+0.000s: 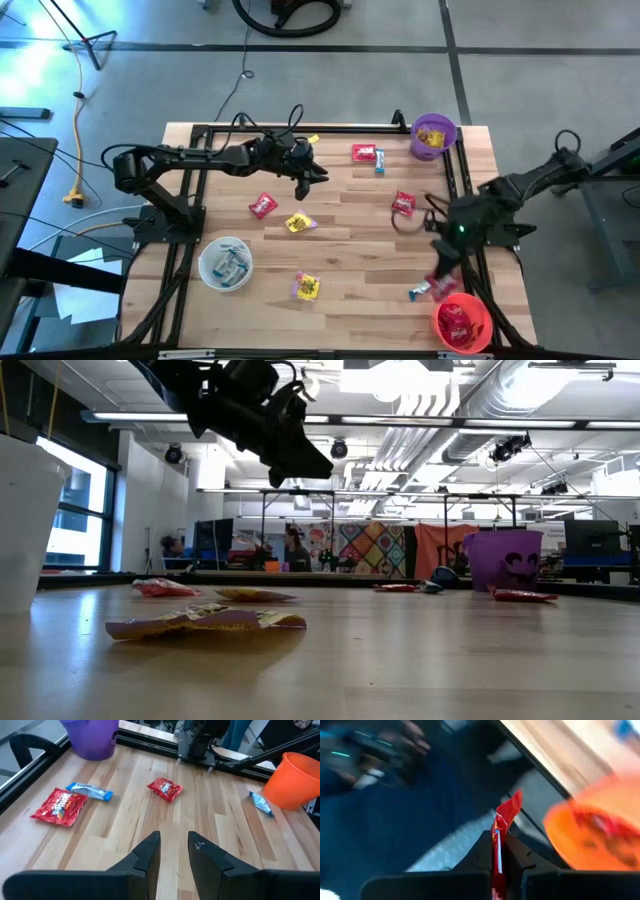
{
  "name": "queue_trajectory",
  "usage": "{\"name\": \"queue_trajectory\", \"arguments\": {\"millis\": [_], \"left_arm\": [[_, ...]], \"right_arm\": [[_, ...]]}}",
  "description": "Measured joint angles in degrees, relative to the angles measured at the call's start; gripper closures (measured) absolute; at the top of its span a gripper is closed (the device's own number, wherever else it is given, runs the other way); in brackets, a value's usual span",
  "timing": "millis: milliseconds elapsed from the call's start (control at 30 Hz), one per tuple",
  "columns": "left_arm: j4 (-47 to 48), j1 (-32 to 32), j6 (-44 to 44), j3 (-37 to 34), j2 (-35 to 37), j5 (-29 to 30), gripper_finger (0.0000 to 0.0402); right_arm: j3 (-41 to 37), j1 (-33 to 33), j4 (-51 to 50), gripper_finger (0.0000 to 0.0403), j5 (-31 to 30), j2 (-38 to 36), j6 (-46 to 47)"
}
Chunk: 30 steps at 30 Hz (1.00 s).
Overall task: Sort candy
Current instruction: Put the red candy into the orange bin
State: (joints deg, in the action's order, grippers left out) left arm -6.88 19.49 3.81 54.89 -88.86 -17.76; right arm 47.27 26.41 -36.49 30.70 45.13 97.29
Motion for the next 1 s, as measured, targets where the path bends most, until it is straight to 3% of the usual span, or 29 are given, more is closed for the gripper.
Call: {"name": "queue_trajectory", "arguments": {"millis": [167, 367, 867, 1000], "left_arm": [[-0.06, 0.00, 0.02, 0.00, 0.00, 0.00, 0.0319], [-0.02, 0.01, 0.01, 0.00, 0.01, 0.00, 0.0320], [1.74, 0.00, 0.62, 0.00, 0.02, -0.33, 0.0320], [4.15, 0.38, 0.54, 0.00, 0.02, -0.48, 0.0320]], "right_arm": [[-0.13, 10.95, -6.58, 0.0398, 0.17, 2.00, 7.92], [-0.17, 19.43, -9.94, 0.0398, -2.49, 6.30, 10.30], [-0.21, 25.87, -4.15, 0.0397, -3.30, 23.83, 4.23], [-0.29, 26.30, -1.84, 0.0371, -3.28, 26.82, 3.18]]}}
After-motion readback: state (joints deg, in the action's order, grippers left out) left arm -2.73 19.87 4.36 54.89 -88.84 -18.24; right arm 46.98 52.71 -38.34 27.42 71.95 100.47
